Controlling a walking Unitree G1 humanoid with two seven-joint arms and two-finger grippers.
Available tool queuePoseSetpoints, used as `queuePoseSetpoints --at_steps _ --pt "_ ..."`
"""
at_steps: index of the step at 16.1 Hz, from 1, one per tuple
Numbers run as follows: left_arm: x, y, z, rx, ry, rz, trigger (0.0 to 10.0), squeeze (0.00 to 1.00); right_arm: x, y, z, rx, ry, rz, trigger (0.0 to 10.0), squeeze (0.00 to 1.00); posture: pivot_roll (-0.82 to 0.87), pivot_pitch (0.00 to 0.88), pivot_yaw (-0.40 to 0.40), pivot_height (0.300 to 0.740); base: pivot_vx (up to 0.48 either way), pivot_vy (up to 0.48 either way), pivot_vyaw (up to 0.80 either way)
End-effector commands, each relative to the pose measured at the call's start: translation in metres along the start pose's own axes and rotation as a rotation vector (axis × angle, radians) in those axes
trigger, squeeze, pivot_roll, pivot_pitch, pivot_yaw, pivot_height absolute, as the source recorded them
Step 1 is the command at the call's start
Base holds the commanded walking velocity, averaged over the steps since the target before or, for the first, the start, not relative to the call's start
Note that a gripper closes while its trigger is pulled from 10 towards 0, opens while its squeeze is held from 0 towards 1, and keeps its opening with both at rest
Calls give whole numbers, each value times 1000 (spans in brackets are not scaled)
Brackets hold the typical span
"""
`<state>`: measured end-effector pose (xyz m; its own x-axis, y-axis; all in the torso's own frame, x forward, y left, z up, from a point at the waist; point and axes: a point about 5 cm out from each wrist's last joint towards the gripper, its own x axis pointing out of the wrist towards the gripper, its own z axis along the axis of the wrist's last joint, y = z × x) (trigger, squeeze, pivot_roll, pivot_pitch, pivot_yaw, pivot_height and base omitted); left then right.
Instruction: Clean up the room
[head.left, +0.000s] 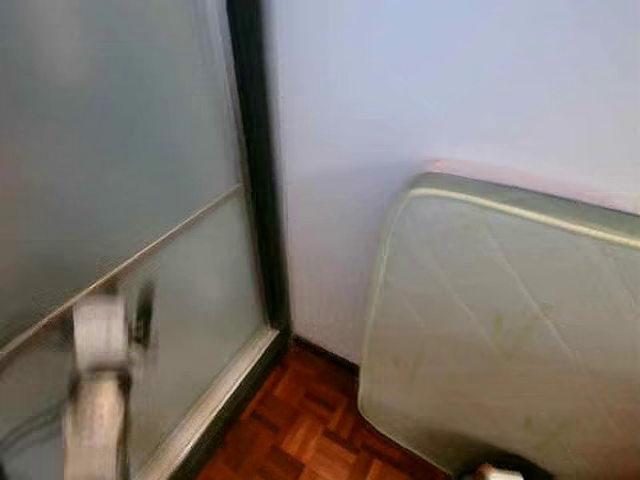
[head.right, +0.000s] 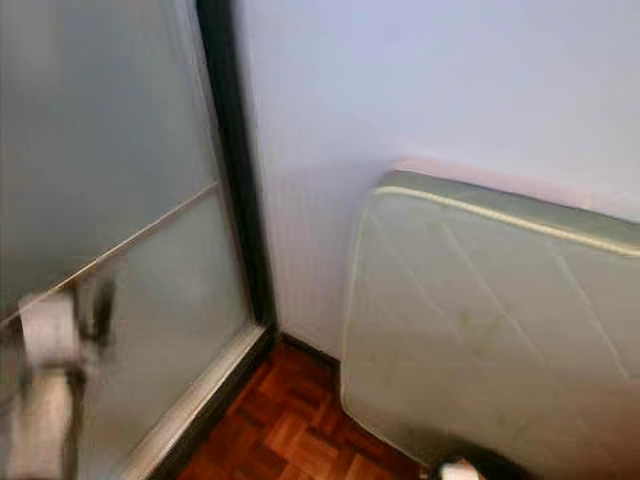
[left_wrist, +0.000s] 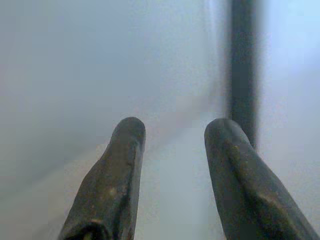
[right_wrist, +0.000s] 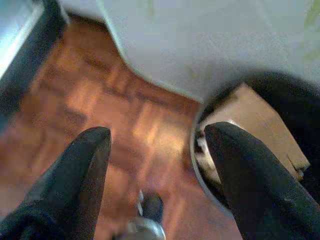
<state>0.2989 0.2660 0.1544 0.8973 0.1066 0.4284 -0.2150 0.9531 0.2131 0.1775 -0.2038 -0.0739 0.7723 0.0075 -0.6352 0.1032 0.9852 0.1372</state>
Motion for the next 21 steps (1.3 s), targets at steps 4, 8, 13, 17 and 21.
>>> queuePoseSetpoints --at_steps 4,8,13,17,21 --pt "-26 -34 10 30 -11 -150 10000 0 -10 -9 -18 14 65 -38 10000 0 105 92 -21 740 0 0 0" --pt "-56 -10 -61 -231 426 148 10000 0 -10 -10 -19 25 71 -52 10000 0 120 88 -24 740 0 0 0" --pt "-131 -81 -129 -218 1042 -232 10000 0 -10 -16 -20 33 114 -101 10000 0 71 92 -29 740 0 0 0" --pt "-168 -104 -137 67 1186 -489 10000 0 -11 -20 -22 33 150 -119 10000 0 61 98 -38 740 0 0 0" --pt "-145 -28 -138 179 1075 -25 10000 0 -9 -19 -21 33 150 -113 10000 0 64 108 -30 740 0 0 0"
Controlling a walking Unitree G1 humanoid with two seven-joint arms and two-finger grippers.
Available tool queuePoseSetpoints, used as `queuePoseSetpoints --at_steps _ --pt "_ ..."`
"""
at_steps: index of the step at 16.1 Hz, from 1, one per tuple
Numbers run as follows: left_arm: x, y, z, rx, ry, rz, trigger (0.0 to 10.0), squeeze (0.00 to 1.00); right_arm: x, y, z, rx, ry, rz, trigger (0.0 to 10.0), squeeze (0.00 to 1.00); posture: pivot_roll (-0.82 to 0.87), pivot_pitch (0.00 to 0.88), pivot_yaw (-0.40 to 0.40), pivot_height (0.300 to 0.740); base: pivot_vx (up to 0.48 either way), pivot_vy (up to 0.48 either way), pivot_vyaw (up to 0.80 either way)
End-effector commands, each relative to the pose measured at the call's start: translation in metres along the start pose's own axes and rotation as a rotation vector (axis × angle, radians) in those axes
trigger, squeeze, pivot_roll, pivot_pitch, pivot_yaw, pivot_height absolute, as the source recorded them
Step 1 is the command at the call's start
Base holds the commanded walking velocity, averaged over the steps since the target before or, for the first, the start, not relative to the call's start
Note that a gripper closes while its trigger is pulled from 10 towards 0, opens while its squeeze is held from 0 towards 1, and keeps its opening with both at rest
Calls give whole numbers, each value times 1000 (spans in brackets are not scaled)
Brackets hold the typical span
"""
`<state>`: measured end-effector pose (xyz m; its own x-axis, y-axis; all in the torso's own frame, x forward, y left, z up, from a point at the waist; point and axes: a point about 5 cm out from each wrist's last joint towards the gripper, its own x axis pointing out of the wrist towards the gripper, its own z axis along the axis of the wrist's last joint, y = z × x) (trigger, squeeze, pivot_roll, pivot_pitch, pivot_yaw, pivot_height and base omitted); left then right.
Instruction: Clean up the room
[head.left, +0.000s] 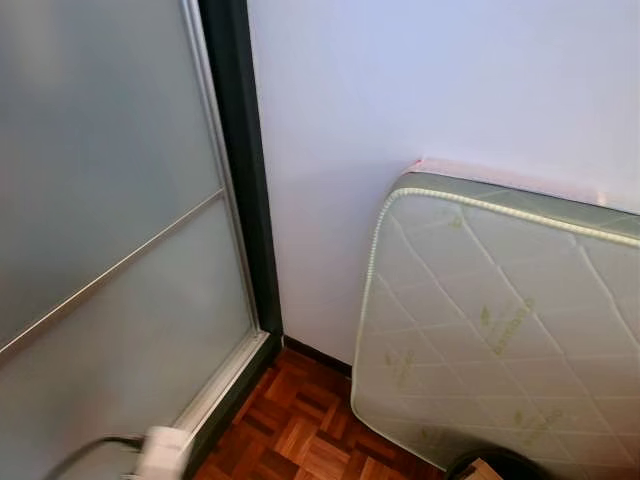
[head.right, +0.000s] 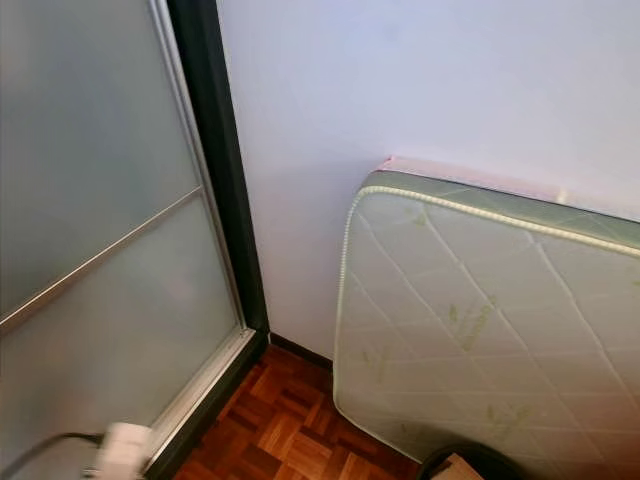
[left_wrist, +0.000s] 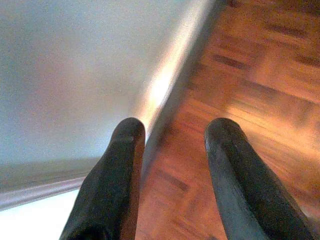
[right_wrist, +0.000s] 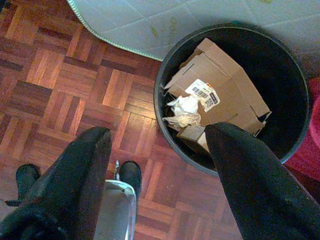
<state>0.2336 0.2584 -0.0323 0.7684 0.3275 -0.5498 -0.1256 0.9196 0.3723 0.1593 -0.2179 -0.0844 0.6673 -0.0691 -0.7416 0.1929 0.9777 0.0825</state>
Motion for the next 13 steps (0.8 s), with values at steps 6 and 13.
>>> queuePoseSetpoints --at_steps 6,13 --pt "-36 9 -83 -47 212 -92 10000 0 -1 0 -7 7 41 -5 10000 0 61 80 -8 740 0 0 0" --pt "-49 -58 -91 140 302 -416 10000 0 -1 -4 -7 -17 71 -4 10000 0 41 74 -32 740 0 0 0"
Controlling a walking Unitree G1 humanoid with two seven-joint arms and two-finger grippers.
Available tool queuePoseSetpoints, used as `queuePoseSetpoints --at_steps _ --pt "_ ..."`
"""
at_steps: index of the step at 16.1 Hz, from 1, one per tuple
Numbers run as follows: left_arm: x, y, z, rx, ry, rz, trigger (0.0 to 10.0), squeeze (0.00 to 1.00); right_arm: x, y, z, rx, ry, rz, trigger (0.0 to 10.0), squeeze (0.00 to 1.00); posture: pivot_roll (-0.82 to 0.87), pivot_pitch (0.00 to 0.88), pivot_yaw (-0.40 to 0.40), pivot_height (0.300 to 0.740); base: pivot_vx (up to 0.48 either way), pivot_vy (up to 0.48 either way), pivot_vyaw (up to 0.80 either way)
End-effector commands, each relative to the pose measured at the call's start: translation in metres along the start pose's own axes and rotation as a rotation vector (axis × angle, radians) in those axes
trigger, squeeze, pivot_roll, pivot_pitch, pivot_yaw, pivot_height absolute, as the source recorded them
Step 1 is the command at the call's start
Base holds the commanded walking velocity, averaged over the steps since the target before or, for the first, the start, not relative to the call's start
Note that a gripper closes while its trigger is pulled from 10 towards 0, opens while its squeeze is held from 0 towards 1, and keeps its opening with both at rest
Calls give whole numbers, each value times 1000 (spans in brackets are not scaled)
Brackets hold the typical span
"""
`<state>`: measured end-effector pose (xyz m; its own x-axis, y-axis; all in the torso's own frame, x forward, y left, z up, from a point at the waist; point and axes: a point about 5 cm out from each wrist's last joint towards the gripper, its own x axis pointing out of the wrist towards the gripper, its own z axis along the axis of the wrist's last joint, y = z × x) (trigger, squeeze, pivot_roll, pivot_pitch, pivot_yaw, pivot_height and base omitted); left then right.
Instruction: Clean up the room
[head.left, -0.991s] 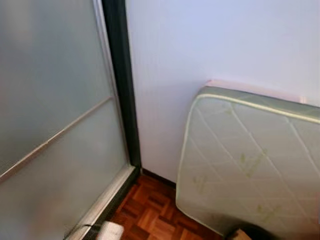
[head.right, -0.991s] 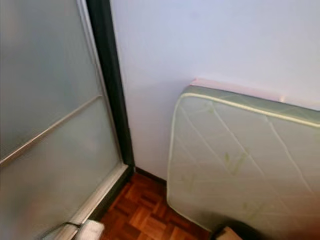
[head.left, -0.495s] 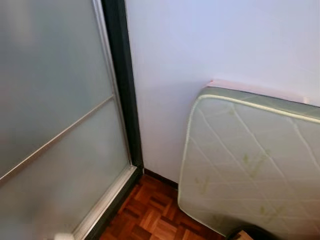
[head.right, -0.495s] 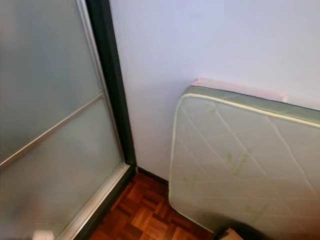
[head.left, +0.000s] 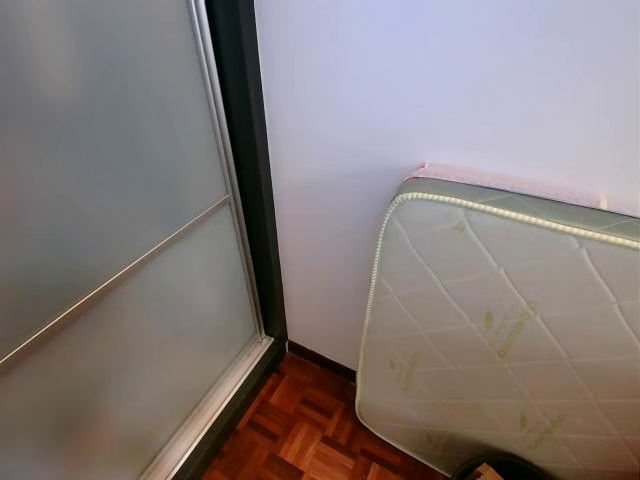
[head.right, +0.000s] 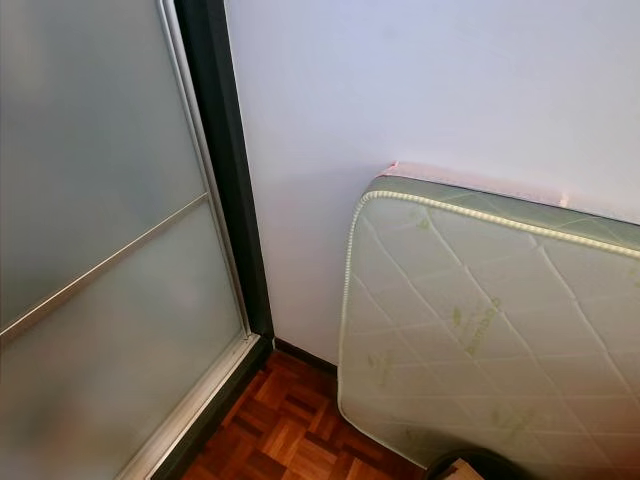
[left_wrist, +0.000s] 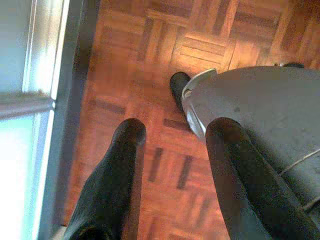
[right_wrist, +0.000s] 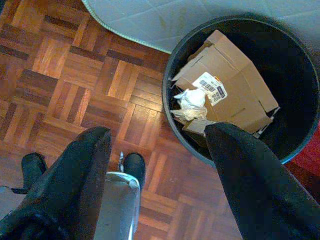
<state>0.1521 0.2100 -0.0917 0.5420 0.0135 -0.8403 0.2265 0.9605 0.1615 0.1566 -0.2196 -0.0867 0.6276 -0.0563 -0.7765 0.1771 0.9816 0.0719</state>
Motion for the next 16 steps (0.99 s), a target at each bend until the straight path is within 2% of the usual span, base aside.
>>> queuePoseSetpoints --at_steps 1,2,4,5,6,8,9,16 --pt "1 2 1 39 43 49 10000 0 -1 -2 -2 8 15 -8 10000 0 34 91 -34 740 0 0 0" --pt "2 6 4 12 37 88 10000 0 -1 -3 -2 16 13 -10 10000 0 32 98 -33 740 0 0 0" --pt "1 15 3 30 57 178 10000 0 0 -1 -2 20 14 1 10000 0 39 114 -26 740 0 0 0" --pt "0 20 2 -29 51 236 10000 0 0 -1 -2 15 18 6 10000 0 40 126 -25 740 0 0 0" --pt "0 20 4 -103 24 238 10000 0 0 -1 -2 11 21 9 10000 0 36 129 -21 740 0 0 0" --pt "1 14 13 -215 -51 168 10000 0 0 0 -2 6 20 18 10000 0 25 138 -16 740 0 0 0" --pt "2 11 15 -221 -82 137 10000 0 0 1 -2 5 21 23 10000 0 17 143 -16 740 0 0 0" --pt "3 13 23 -226 -102 139 10000 0 0 4 -5 2 29 46 10000 0 -5 126 -2 740 0 0 0"
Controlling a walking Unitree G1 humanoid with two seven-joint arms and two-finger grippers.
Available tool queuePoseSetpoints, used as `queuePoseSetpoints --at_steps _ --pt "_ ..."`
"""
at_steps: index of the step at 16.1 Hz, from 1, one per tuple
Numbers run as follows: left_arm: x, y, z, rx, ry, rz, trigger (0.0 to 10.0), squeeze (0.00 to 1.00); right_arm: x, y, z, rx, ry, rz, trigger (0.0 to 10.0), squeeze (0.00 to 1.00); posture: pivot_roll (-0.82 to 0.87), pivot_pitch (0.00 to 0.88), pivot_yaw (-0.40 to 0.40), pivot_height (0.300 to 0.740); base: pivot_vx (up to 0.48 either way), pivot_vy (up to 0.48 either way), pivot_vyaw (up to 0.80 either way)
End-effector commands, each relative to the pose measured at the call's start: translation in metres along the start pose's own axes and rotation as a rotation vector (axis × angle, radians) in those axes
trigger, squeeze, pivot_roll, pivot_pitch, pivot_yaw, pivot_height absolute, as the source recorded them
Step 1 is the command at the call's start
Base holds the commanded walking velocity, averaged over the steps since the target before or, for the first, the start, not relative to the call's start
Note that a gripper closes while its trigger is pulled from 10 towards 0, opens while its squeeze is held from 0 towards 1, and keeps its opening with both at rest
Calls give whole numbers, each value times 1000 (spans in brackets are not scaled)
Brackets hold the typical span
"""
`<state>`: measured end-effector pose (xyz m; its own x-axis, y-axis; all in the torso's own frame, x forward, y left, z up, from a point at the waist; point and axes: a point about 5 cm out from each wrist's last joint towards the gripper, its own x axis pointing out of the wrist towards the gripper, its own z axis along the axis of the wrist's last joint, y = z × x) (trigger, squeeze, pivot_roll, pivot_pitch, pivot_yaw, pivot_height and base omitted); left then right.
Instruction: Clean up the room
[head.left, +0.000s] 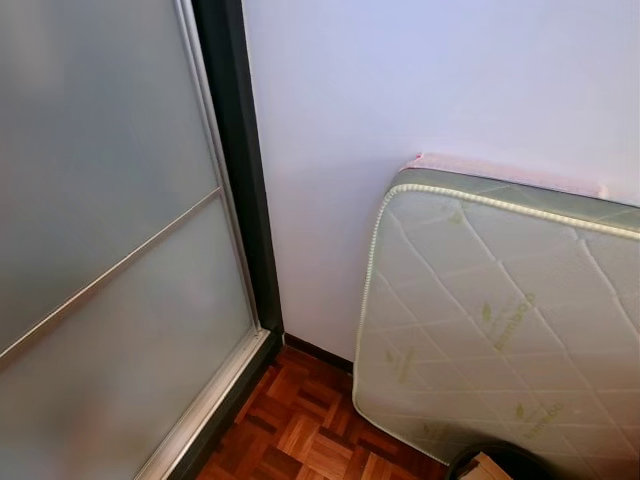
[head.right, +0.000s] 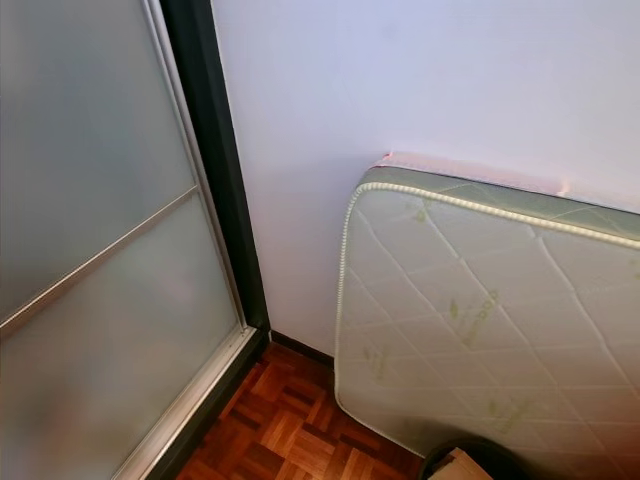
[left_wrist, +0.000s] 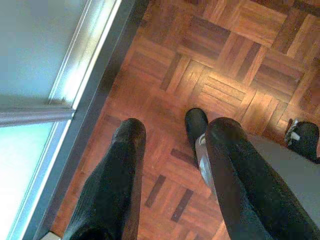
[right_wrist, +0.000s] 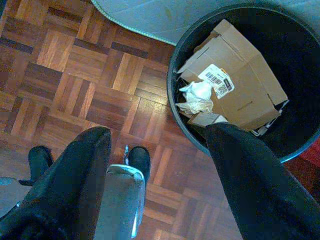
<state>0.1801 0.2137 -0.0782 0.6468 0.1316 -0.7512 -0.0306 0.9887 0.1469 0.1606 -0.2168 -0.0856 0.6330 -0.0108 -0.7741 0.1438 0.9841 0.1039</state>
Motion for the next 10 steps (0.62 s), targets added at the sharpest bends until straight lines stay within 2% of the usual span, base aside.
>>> queuePoseSetpoints --at_steps 1,10 --pt "-1 2 -5 2 14 -5 10000 0 -2 1 -9 11 33 5 10000 0 -5 121 -1 740 0 0 -706" --pt "-2 4 -8 8 29 -14 10000 0 -3 1 -14 24 47 2 10000 0 -4 87 10 740 0 0 -700"
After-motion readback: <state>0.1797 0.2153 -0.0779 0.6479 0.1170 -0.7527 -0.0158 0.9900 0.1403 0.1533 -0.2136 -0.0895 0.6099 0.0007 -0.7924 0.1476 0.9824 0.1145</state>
